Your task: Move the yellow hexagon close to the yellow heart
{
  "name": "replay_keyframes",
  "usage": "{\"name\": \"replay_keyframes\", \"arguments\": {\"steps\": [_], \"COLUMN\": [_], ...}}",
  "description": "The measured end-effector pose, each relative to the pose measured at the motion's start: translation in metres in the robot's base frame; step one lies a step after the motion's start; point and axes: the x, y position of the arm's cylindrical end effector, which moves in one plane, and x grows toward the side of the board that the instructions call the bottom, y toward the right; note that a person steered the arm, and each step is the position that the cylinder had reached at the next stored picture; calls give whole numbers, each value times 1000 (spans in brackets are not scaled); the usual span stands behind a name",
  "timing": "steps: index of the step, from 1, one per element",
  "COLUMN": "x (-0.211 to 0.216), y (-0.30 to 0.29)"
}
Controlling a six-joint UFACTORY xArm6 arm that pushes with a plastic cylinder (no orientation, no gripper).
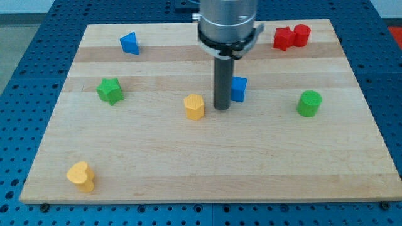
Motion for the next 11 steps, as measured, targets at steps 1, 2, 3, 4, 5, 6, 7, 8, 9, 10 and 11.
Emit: {"name": "replay_keyframes", "arguments": {"steps": [1,2,3,4,5,6,7,8,9,10,11], "x": [0,0,0,0,0,8,29,54,74,83,83], "y": [-27,-43,-62,-89,-111,-130,-140,-146,-159,-173,-174]}}
